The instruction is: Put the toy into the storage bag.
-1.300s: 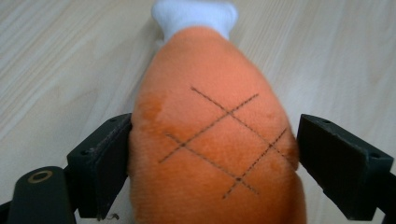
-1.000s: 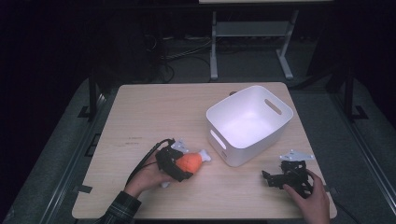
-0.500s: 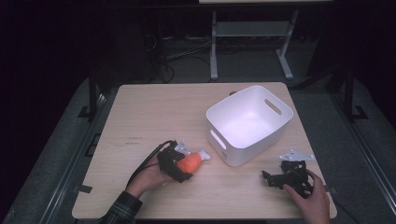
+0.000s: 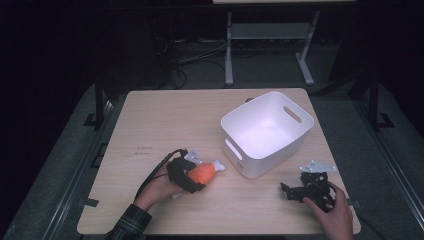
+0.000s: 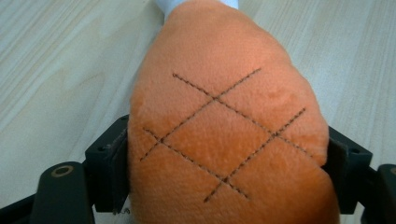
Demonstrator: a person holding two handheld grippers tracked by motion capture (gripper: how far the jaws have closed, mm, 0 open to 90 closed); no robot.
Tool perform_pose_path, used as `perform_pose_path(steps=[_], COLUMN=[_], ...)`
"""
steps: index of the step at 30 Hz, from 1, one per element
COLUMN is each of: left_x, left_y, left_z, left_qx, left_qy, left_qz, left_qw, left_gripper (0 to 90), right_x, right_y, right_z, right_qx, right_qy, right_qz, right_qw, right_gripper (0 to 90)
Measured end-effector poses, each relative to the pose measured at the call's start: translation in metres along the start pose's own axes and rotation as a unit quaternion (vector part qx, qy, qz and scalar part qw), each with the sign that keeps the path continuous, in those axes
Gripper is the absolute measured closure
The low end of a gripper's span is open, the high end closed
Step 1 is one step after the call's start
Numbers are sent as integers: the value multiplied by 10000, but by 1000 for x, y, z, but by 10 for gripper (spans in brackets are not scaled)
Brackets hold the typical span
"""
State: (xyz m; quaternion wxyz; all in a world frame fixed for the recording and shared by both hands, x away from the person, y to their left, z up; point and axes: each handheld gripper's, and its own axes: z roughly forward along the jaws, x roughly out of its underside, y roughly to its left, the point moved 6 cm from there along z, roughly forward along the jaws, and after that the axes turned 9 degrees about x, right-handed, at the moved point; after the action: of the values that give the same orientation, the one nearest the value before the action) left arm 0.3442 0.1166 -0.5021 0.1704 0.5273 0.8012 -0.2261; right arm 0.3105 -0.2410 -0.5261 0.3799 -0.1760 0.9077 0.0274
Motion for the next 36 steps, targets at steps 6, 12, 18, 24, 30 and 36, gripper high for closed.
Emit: perform_pose_path(steps=[6,12,18,24,30,36], left_x=[1,1,0,1,2,-2], left_y=[0,-1,1,4,4,4], left_z=[-4,-12,-26,-38,-49,-60], left_qx=[52,92,92,127,160,166], left_qy=[6,-81,-178,-342,-470,-548], left_qz=[13,43,27,-23,-28,23], left_qw=[10000,9999,9998,9993,9988,9984], left_gripper=[209,210,210,209,209,209], right_x=[0,0,0,0,0,0], right_y=[0,0,0,0,0,0], right_z=[0,0,0,0,0,0], right_qx=[0,0,0,0,0,1], right_qy=[-1,-1,0,0,0,-1], right_qz=[0,-1,-1,0,0,0], right_qw=[10000,10000,10000,10000,10000,10000], right_gripper=[2,2,2,2,1,2])
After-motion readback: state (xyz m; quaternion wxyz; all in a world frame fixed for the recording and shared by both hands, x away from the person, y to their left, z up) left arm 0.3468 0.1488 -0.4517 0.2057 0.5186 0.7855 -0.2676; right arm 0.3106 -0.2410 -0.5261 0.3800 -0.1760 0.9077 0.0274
